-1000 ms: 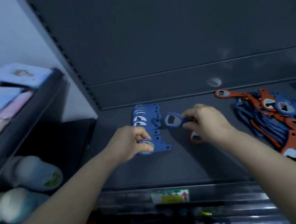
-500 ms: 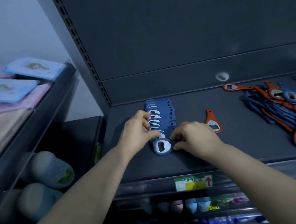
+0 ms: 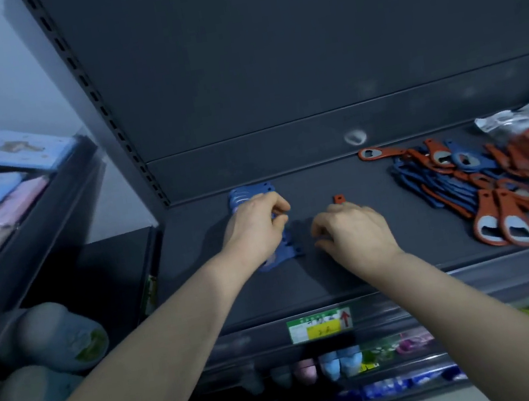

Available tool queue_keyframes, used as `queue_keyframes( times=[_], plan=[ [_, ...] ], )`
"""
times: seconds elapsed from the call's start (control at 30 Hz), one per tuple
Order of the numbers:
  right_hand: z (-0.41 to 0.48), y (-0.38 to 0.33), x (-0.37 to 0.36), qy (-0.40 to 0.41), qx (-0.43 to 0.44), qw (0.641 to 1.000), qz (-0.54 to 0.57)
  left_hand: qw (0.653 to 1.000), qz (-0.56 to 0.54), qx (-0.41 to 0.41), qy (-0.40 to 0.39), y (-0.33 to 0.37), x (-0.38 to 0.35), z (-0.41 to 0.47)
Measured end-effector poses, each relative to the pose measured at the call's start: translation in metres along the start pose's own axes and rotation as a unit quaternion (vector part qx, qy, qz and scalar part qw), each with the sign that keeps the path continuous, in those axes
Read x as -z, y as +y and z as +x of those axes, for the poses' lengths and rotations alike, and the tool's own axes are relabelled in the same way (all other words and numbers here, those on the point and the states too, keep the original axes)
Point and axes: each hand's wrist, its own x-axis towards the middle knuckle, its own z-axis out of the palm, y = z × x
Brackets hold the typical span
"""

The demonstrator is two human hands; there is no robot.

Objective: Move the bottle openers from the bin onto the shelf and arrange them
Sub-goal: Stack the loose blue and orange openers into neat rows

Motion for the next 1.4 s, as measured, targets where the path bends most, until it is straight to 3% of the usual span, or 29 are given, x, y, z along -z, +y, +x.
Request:
queue_keyframes(
  times=[0.2, 0.33, 0.43, 0.53, 0.6, 0.7, 0.93, 1.17, 1.4],
  plan=[
    [-0.03, 0.08, 0.03, 0.037, -0.078, 0.996, -0.028, 0.995, 0.021, -0.066, -0.067, 0.077, -0.043, 0.02],
    [-0.05, 0.135, 0.048, 0.038, -0.122, 0.991, -0.049, 0.98, 0.16, -0.02, -0.118, 0.12, -0.077, 0.033],
    [-0.061, 0.169, 0.06, 0.017, -0.132, 0.989, -0.062, 0.97, 0.18, -0.002, -0.166, 0.136, -0.097, 0.042],
    [-0.064, 0.194, 0.071, -0.061, -0.07, 0.994, -0.059, 0.985, 0.139, 0.017, -0.098, 0.138, -0.106, 0.051],
    [-0.062, 0.205, 0.076, -0.108, -0.022, 0.993, -0.049, 0.982, 0.159, 0.09, -0.047, 0.134, -0.103, 0.055],
    [-0.053, 0.211, 0.079, -0.161, 0.037, 0.981, -0.103, 0.968, 0.14, 0.191, -0.085, 0.127, -0.1, 0.056],
    [-0.027, 0.212, 0.082, -0.179, 0.067, 0.97, -0.149, 0.979, 0.1, 0.135, -0.119, 0.12, -0.098, 0.058],
    [0.005, 0.179, 0.075, -0.081, 0.056, 0.995, -0.001, 0.979, 0.085, 0.127, -0.135, 0.1, -0.082, 0.065],
    [0.047, 0.133, 0.019, -0.123, -0.02, 0.983, 0.132, 0.986, 0.07, 0.104, -0.113, 0.061, -0.065, 0.093]
  ],
)
